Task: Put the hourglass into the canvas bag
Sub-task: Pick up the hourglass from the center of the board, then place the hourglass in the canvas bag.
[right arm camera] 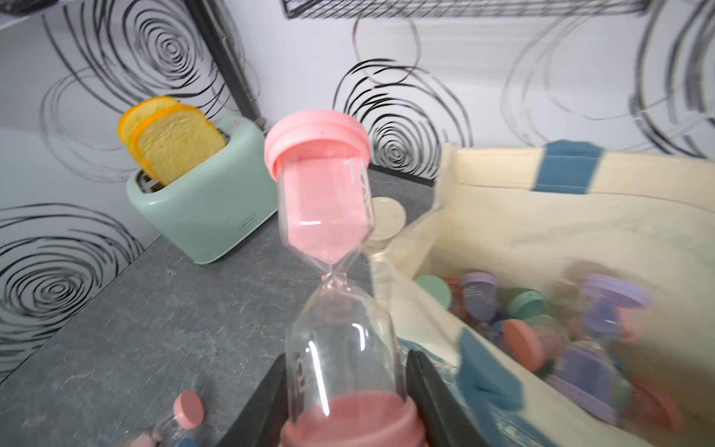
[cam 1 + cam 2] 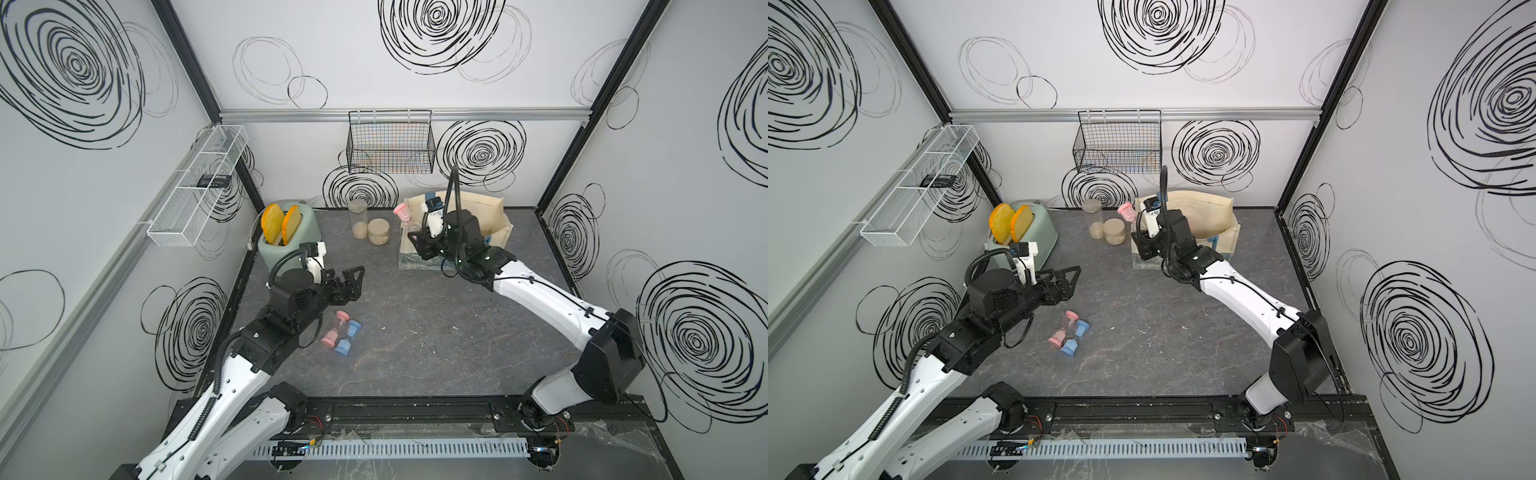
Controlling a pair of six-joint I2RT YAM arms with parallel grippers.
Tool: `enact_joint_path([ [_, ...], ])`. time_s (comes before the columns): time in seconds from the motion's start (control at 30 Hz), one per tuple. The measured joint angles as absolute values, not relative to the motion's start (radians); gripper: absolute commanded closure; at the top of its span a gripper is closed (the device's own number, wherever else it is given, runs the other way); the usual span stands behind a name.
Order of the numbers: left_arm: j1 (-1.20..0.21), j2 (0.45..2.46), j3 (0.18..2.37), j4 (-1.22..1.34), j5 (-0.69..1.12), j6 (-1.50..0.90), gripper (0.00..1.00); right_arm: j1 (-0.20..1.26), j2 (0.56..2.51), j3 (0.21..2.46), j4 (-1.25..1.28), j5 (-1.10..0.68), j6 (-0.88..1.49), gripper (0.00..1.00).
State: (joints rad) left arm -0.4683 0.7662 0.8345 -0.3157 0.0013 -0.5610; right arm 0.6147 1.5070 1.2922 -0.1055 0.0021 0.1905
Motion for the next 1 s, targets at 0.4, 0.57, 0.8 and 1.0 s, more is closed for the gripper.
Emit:
enact_joint_path([
  [0.4, -0.518, 0.859, 0.85, -0.252, 0.047, -0.557, 0.04, 0.337, 1.571, 1.351, -0.263, -0.041, 0.194, 0.65],
  [0.57, -0.557, 0.906, 0.862, -0.223, 0.048, -0.55, 0.04, 0.293, 1.679, 1.415, -0.291, -0.054, 0.194, 0.64],
  [0.8, -0.591, 0.963, 0.862, -0.197, 0.048, -0.546, 0.04, 0.286, 1.842, 1.518, -0.321, -0.055, 0.182, 0.63],
  [1.0, -0.598, 0.987, 0.862, -0.181, 0.048, -0.546, 0.04, 0.286, 1.935, 1.575, -0.373, -0.031, 0.179, 0.56],
])
